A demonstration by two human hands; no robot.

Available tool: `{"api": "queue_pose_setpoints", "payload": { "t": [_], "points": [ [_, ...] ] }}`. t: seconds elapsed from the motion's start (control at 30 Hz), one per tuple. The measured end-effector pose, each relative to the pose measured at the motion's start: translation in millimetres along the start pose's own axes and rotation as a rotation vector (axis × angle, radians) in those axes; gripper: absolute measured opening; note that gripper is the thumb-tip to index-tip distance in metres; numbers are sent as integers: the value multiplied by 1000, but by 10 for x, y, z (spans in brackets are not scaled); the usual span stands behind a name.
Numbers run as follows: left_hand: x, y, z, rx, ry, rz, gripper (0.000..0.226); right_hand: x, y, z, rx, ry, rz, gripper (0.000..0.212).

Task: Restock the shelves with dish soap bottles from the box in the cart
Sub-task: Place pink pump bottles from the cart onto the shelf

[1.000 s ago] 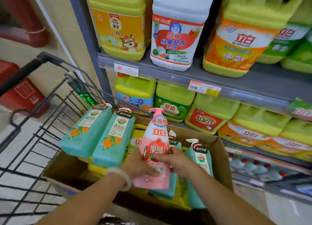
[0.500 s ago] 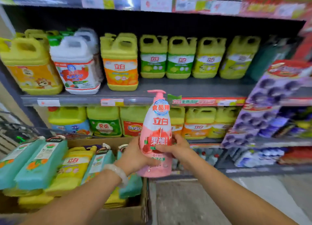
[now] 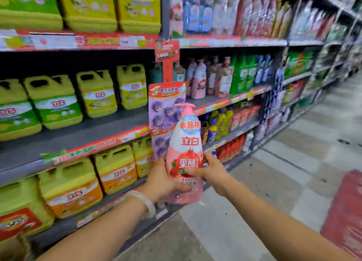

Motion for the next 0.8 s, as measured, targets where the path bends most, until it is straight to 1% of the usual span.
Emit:
{"api": "queue_pose_setpoints", "payload": {
  "t": [0.07, 0.13, 0.23, 0.27, 0.37, 0.47, 0.57, 0.7, 0.8],
  "points": [
    [-286, 126, -265, 0, -43, -40, 67, -135, -69, 345, -2, 60, 8, 60],
    [-591, 209, -506, 9, -77, -60, 66, -305, -128, 655, -6, 107, 24, 62],
    [-1081, 246, -818, 6, -101, -67, 84, -596, -201, 1024, -12, 139, 38, 60],
    [-1279, 241, -919, 19, -105, -64, 86, -741, -220, 1145, -12, 143, 44, 62],
    [-1864, 266, -1147, 28, -72, -57, 83, -1280, -263, 1472, 7, 182, 42, 75],
    [-2591, 344, -1311, 42, -65, -77, 78, -1995, -391, 1760, 8, 200, 31, 82],
    [-3278, 469, -1368, 17, -55, -115, 76, -2636, -576, 1944, -2, 181, 52, 74],
    [-4052, 552, -1433, -39, -14, -128, 92, -3323, -766, 2148, -25, 160, 103, 62],
    [-4485, 606, -1457, -89, 40, -118, 98, -3785, -871, 2271, -28, 132, 128, 59]
  ]
}}
Point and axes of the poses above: each hand's wrist, its own x-axis away from the middle knuckle, its own z-axis out of the back of the hand, y = z × x, the point moved 3 cm from there along -x, towards the middle knuckle, and after that the axes turned 4 degrees about -x, right-handed, at the moved point
